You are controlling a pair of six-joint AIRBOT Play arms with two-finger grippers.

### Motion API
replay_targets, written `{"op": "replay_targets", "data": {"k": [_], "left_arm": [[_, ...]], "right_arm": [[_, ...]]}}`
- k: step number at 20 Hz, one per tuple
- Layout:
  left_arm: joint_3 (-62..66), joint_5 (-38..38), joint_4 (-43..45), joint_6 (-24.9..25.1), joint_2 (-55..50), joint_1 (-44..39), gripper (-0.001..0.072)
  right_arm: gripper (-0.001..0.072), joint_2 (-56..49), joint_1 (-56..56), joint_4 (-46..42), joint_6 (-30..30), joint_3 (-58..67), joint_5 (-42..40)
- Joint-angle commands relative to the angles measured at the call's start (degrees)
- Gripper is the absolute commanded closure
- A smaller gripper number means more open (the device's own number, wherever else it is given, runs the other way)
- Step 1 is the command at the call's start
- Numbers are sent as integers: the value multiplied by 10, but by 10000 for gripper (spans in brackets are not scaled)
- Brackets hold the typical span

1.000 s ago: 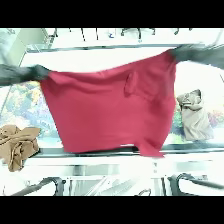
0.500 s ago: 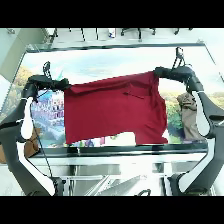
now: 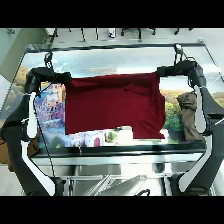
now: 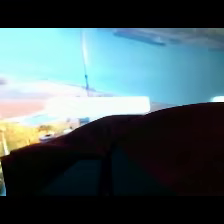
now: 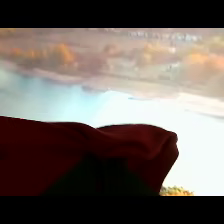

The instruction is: Fold the shirts.

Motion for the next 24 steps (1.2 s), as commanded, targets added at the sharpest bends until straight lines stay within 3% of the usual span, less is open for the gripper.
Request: {"op": "replay_targets", "data": {"k": [1,6,19,20,21,22,23,24], "left_arm": [[-31,8,72,-3,10,-19,685],[-71,6,86,-4,10,-16,685],[-75,-5,78,-4,7,-19,684],[-75,-8,70,-3,7,-20,650],[-75,-8,64,-3,7,-24,383],[-74,-7,65,-4,8,-25,140],[-74,2,67,-4,12,-25,13],[-74,12,67,-4,19,-24,13]], "right_arm": [[696,2,9,-112,38,-21,-45],[696,-5,24,-174,63,-50,-46],[693,-17,34,-167,72,-49,-42],[682,-17,34,-161,72,-49,-42],[681,-15,33,-147,72,-49,-42],[617,-12,33,-137,75,-49,-42],[378,-7,33,-132,91,-47,-44],[251,1,32,-133,106,-42,-56]]}}
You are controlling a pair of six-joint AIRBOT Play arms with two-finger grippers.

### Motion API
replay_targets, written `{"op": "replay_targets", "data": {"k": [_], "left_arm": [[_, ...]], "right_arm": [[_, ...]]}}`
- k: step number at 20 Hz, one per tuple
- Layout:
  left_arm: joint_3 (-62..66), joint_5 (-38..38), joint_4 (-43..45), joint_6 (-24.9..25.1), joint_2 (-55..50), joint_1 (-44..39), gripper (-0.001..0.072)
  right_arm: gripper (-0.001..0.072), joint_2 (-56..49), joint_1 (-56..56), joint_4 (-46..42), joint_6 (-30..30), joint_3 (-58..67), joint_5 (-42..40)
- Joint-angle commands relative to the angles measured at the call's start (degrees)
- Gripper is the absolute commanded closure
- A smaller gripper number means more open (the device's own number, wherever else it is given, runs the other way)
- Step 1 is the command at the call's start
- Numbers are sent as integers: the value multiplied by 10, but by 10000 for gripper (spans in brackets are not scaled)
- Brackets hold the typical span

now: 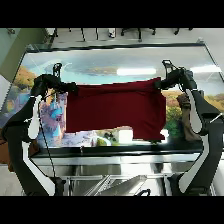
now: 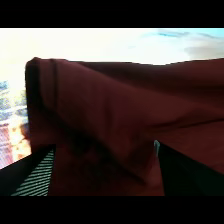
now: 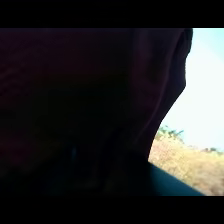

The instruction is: Fold the shirts.

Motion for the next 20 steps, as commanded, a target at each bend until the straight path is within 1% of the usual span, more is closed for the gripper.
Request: {"op": "replay_targets", "data": {"k": [1,4,6,7,8,9,10,11,12,13,15,17,18,19,20], "left_arm": [[1,26,-8,0,21,5,13],[1,88,-8,-2,81,40,13],[1,151,-8,-30,126,73,14],[0,196,-8,-45,141,87,15],[-5,256,-8,-64,150,101,15],[-26,297,-8,-71,157,112,15],[-64,320,-9,-78,168,118,14],[-119,326,-10,-80,182,123,15],[-180,316,-9,-80,200,125,15],[-236,297,-10,-80,216,127,15],[-333,248,-15,-78,242,127,15],[-396,212,-81,-55,246,127,15],[-418,197,-123,-32,243,124,15],[-433,183,-146,-21,236,118,15],[-441,173,-142,-19,227,108,15]], "right_arm": [[251,23,-6,18,30,13,-33],[251,81,-38,-6,41,24,-116],[252,126,-74,1,49,22,-189],[257,144,-93,15,47,16,-230],[282,164,-114,35,39,-4,-267],[283,187,-135,62,34,-41,-290],[282,213,-156,91,24,-91,-296],[282,242,-176,121,15,-152,-291],[282,274,-199,149,-1,-221,-276],[282,303,-223,169,-16,-284,-261],[281,342,-264,182,-35,-370,-241],[281,356,-295,182,-41,-420,-238],[281,356,-302,182,-43,-436,-238],[282,356,-305,182,-50,-452,-238],[281,356,-305,182,-55,-467,-238]]}}
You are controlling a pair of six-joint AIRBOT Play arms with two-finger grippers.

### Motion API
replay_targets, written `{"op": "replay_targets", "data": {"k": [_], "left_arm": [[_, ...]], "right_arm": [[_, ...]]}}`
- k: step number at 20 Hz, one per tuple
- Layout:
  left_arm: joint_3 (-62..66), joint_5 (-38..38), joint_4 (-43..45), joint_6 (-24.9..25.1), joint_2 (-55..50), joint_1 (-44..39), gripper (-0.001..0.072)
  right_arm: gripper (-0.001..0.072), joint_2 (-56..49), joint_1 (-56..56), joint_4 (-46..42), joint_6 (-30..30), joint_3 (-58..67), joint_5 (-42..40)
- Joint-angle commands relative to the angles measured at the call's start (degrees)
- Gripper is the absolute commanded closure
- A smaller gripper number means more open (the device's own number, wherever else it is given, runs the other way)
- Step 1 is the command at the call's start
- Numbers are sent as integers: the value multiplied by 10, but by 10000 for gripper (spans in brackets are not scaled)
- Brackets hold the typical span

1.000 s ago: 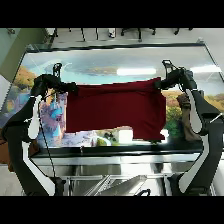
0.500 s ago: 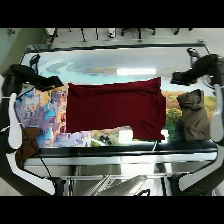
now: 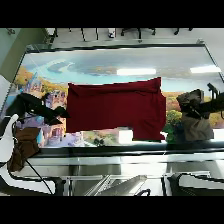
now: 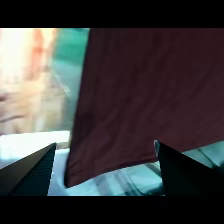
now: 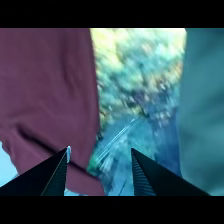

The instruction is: Fold the shirts.

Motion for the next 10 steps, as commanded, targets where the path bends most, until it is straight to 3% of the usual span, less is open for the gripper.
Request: {"op": "replay_targets", "data": {"k": [1,4,6,8,10], "left_arm": [[-63,-42,-49,28,-16,-17,15],[-63,-50,-45,28,-27,-19,22],[-63,-69,-44,28,-17,-19,299],[-63,-94,-45,35,-7,-19,677],[-63,-113,-45,37,-2,-20,685]], "right_arm": [[281,15,-20,14,-25,-78,0],[281,15,-20,18,-40,-116,1],[280,15,-18,25,-43,-135,16],[266,13,-11,25,-44,-157,42],[174,4,0,27,-44,-172,57]]}}
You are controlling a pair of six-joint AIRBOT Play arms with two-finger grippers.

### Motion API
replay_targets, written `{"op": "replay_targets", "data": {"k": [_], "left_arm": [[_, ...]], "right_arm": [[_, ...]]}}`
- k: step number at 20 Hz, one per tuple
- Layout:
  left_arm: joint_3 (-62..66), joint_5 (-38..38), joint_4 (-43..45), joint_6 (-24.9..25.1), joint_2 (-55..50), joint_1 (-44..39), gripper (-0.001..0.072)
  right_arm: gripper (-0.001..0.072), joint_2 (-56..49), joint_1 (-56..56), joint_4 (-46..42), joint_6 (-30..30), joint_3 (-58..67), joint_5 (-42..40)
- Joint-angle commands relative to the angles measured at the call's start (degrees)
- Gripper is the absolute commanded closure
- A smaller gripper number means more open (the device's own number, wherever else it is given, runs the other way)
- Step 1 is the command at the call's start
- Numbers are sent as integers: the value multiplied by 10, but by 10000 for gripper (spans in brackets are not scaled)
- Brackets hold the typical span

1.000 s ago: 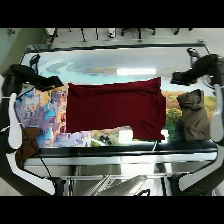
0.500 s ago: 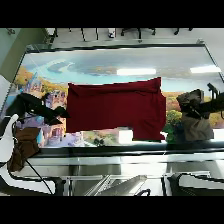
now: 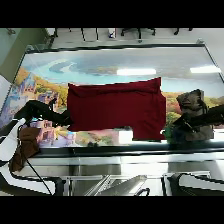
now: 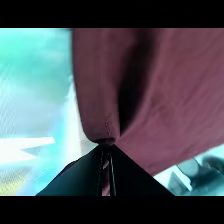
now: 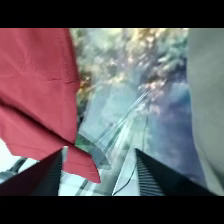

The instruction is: Fold the shirts.

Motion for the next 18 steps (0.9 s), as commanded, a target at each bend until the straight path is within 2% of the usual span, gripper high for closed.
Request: {"op": "replay_targets", "data": {"k": [1,4,8,10,11,12,13,16,18], "left_arm": [[-2,-36,-1,5,8,-1,685],[-1,-31,-1,5,8,0,685],[9,-25,-1,5,8,0,684],[25,-8,0,4,9,0,685],[36,3,0,4,8,0,685],[46,13,0,4,9,0,685],[56,26,3,4,8,0,685],[67,68,43,-19,9,1,685],[47,77,101,-50,17,2,685]], "right_arm": [[179,-13,21,5,-5,-34,35],[187,-35,67,10,-5,-39,52],[196,-64,143,67,-13,-38,93],[335,-70,177,67,-13,-38,91],[451,-70,191,67,-14,-38,88],[639,-67,201,67,-13,-38,86],[694,-64,205,66,-13,-38,87],[694,-29,191,45,-6,-38,87],[694,5,171,-10,35,-38,80]]}}
